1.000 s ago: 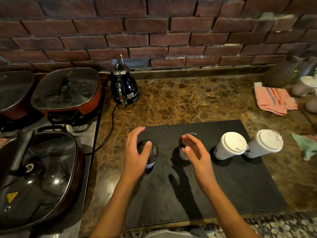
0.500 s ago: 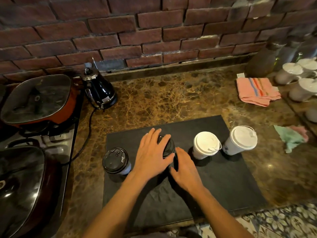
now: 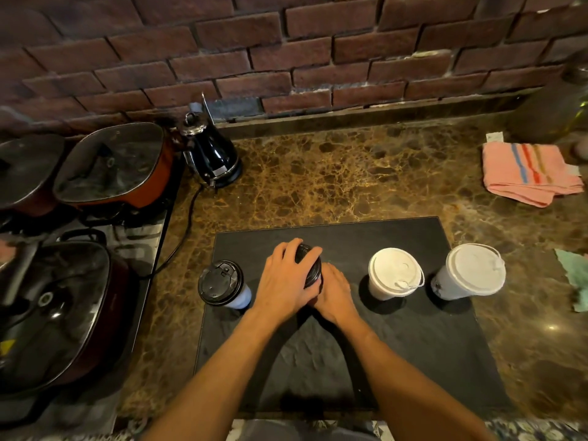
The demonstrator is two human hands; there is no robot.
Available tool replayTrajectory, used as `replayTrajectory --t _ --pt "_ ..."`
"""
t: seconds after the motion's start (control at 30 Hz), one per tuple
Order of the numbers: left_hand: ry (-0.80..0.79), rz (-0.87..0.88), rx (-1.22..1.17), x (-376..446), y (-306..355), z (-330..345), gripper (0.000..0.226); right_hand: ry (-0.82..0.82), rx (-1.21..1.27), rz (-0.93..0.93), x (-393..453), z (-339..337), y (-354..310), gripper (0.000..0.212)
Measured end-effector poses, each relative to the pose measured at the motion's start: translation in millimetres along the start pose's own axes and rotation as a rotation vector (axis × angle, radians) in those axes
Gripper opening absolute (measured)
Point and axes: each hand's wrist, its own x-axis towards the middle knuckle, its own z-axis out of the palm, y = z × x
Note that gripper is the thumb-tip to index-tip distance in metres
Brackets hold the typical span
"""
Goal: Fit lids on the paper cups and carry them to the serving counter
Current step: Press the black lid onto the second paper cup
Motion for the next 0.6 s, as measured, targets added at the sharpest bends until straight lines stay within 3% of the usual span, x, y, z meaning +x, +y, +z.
replayTrajectory --t 0.1,0.23,0.37,0.5,0.6 --pt "0.030 -0.050 -0.144 -11.1 -1.8 -21.2 0.065 -0.035 0.265 -0.011 -16.4 -23.5 -19.6 0.057" --pt "0.198 -0.173 -0.478 -32.0 -8.0 -62.1 0.054 0.047 0.394 -0.185 -46.5 -52.2 -46.3 0.065" --pt "0.296 -0.267 -0.938 -50.4 -4.7 -109.5 0.038 0.101 0.280 -0.401 -77.5 -89.3 -78.6 0.074" --pt "0.293 -0.254 -0.963 -63.0 5.6 -139.1 0.024 0.154 -0.069 -0.645 -100.9 -129.0 -108.4 0.075" --pt "0.392 -0.286 -1.198 -69.7 29.6 -156.6 0.028 0.189 -0.120 -0.704 -117.8 -152.4 -123.4 0.078"
